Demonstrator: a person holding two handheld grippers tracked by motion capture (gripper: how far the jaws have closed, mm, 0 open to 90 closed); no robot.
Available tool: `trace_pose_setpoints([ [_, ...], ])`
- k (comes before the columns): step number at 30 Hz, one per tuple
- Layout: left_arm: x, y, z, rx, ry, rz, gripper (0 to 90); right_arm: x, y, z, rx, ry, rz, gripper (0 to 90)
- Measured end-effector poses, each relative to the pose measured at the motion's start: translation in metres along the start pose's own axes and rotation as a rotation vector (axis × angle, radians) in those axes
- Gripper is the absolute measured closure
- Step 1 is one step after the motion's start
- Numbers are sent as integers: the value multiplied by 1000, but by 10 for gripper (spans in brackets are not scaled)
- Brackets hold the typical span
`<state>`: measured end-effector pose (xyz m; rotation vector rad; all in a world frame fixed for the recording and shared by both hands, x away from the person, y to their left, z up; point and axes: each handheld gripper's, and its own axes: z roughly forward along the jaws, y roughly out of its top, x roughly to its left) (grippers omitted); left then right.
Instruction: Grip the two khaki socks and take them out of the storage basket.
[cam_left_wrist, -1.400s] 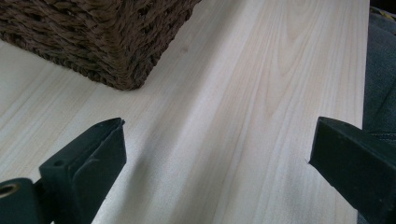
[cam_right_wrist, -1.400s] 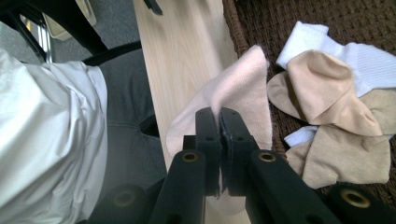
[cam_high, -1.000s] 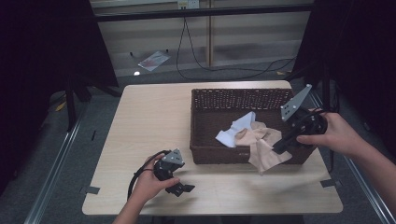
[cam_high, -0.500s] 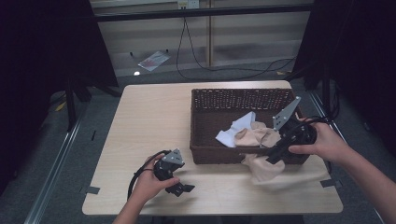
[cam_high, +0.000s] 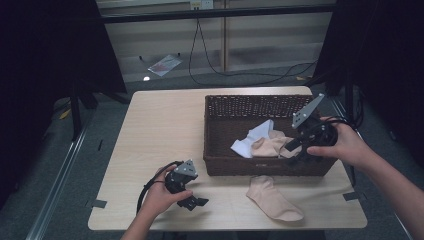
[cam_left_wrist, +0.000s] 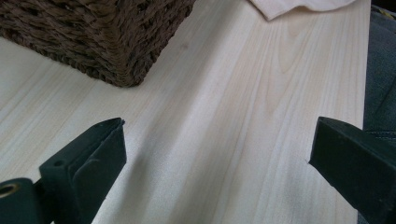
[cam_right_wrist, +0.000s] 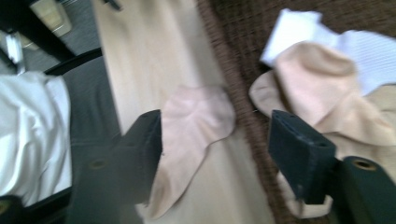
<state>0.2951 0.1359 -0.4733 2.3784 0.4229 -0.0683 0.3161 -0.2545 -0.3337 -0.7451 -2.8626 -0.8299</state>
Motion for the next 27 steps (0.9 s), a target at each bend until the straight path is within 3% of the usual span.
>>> trace_pose_setpoints([
  [6, 0, 0, 0, -4, 1, -8, 34, -17, 7, 5, -17, -54, 26, 218],
  [10, 0, -1, 0, -9, 0, -11, 34, -26, 10, 12, -17, -80, 49, 186],
  [12, 0, 0, -2, 11, 20, 4, 34, -31, 12, 16, -13, -93, 59, 177],
  [14, 2, -1, -2, 11, 0, 14, 34, -35, 13, 19, -19, -101, 70, 169],
  [16, 1, -1, 0, -8, 1, -9, 34, -39, 15, 21, -15, -117, 70, 154],
  [18, 2, -1, -1, 3, 0, 10, 34, -43, 17, 25, -9, -126, 75, 127],
  [27, 1, 0, -1, 9, 2, 2, 34, -61, 18, 53, 21, -182, 97, 151],
])
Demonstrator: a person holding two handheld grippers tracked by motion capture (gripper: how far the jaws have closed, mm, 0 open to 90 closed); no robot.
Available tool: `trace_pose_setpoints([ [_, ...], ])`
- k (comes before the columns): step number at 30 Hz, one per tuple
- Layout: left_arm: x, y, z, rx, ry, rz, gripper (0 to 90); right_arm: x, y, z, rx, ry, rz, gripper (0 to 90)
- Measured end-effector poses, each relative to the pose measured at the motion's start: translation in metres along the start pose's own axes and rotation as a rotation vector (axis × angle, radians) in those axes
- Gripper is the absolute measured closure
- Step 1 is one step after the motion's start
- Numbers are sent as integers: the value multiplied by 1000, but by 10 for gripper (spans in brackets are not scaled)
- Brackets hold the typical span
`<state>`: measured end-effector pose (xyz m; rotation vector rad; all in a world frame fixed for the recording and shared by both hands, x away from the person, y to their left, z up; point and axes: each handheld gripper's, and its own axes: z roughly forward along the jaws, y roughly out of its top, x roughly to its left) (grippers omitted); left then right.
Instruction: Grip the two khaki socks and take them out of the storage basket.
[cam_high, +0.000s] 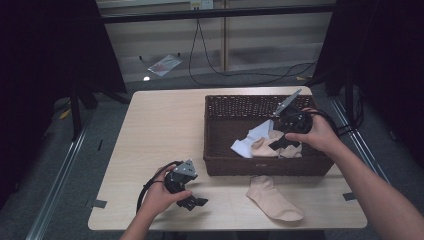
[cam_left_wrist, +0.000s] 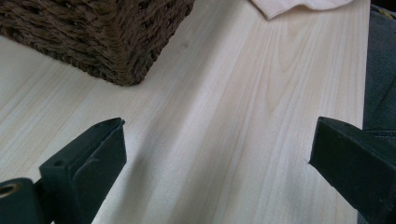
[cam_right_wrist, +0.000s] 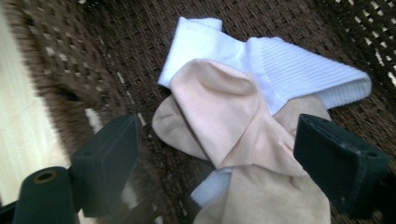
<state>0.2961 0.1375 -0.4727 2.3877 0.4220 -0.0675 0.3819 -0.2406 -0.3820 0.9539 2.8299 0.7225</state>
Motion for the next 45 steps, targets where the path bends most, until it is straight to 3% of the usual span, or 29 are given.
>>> trace_pose_setpoints([
  [4, 1, -1, 0, -5, -4, 8, 34, -9, -1, 14, 23, -4, 22, 204],
  [17, 0, -1, 1, -5, -6, -4, 34, -22, -5, 34, 51, -14, 57, 302],
  [20, 2, -1, 1, -1, -4, 4, 34, -24, -6, 39, 66, -4, 42, 383],
  [28, 1, -1, 2, -18, -5, -6, 34, -27, -7, 45, 85, 10, 59, 487],
  [33, 2, 0, 1, 5, -6, 15, 35, -26, -8, 49, 84, 9, 61, 484],
  [39, 1, -1, 2, -19, -1, -11, 36, -26, -8, 56, 93, 0, 60, 461],
  [45, 2, 0, 2, -17, -2, -9, 36, -25, -9, 64, 120, -7, 52, 593],
])
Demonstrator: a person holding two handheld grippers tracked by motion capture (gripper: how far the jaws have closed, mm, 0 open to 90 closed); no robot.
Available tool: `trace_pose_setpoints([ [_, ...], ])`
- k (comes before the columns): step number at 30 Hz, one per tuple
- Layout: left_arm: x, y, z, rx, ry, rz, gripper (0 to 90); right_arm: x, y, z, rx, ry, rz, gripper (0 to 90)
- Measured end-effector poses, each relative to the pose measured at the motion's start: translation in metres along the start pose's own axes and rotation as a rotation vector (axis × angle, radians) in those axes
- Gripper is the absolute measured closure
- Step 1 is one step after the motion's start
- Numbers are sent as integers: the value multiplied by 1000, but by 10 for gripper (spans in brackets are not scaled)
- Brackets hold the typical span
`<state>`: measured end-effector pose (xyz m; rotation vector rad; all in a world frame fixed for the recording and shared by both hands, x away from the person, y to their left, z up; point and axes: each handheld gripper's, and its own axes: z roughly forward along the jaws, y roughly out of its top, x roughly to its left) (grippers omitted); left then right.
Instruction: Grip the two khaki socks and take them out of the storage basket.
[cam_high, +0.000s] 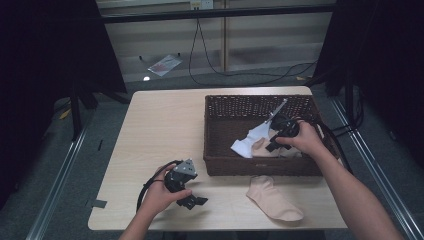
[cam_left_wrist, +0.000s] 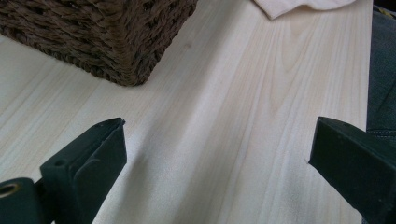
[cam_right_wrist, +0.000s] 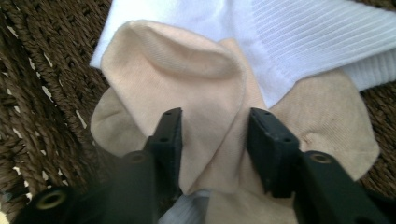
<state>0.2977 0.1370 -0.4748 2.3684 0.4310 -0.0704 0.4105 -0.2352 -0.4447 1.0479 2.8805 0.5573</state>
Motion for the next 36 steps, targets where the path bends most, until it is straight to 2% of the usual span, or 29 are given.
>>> trace_pose_setpoints([
  [3, 1, 0, -2, 12, 0, 3, 37, 0, 0, 4, 10, 3, -6, 688],
  [4, 1, 0, -2, 8, -1, 2, 37, 0, 1, 5, 15, 5, 10, 743],
  [5, 1, 0, -2, 6, 0, 10, 37, -1, 0, 6, 24, 9, -3, 802],
  [6, 1, 0, -2, 6, -2, 17, 37, 0, 0, 7, 38, 12, 15, 851],
  [7, 0, 0, -2, -5, -4, 4, 36, 0, 0, 7, 41, 14, 18, 861],
  [9, 0, 0, -2, -11, -4, -2, 36, 0, 0, 6, 39, 26, 20, 866],
  [10, 1, 1, -4, 10, 0, 22, 36, 0, 0, 5, 33, 29, 18, 868],
  [11, 1, 0, -3, -4, 0, 7, 37, 0, 0, 3, 34, 38, 20, 869],
  [13, 1, 0, -3, -8, 0, 9, 36, 1, 0, -3, 25, 41, 17, 870],
  [16, 0, 0, -3, -9, 1, 3, 36, 2, 1, -16, -2, 52, 38, 870],
  [19, 1, 0, -3, -3, 3, 12, 36, 2, 0, -28, -4, 56, 25, 870],
  [23, 0, 1, -3, -2, -1, 11, 35, 10, 2, -47, -19, 80, 5, 870],
  [26, -1, 1, -3, -5, 0, 5, 36, 12, 3, -54, -31, 86, 11, 870],
  [27, -1, 1, -3, -4, -2, 6, 36, 14, 4, -61, -37, 94, 19, 870],
  [31, -1, 0, -3, -9, -3, 2, 36, 14, 6, -73, -40, 95, 8, 870],
  [36, -1, 0, -3, -13, -4, 5, 36, 13, 7, -96, -68, 101, 20, 870],
])
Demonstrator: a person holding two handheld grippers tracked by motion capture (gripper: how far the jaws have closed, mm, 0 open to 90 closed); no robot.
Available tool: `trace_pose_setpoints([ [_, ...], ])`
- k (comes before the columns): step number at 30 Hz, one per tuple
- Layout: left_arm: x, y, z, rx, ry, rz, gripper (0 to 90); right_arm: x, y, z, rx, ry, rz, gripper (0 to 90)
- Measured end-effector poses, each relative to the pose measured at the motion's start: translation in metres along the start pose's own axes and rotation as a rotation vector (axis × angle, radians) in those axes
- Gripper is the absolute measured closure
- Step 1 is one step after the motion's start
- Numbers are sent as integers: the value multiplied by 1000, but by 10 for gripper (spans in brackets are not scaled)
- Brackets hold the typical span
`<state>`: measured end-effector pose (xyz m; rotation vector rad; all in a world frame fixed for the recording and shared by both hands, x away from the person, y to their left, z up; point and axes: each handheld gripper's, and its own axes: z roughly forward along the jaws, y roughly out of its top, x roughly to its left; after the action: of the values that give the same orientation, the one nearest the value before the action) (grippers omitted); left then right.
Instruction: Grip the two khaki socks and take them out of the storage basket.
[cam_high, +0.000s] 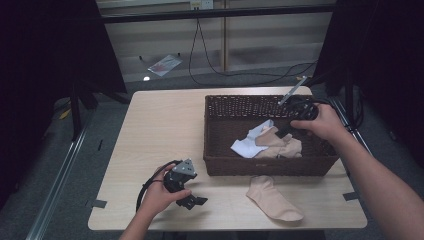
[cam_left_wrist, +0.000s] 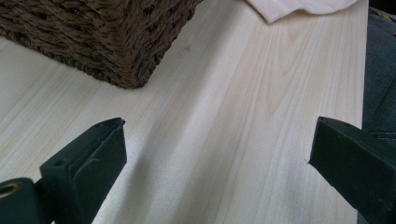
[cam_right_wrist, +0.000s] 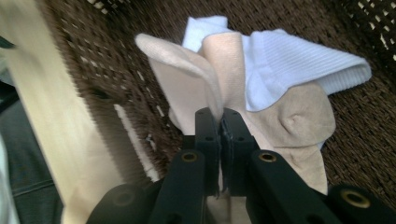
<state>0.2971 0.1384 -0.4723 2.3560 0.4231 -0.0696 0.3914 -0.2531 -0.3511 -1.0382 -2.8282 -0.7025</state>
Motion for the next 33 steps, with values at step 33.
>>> trace_pose_setpoints([
  [33, 0, 0, 0, 11, 5, 3, 35, 31, -17, -67, -72, 59, -53, 869],
])
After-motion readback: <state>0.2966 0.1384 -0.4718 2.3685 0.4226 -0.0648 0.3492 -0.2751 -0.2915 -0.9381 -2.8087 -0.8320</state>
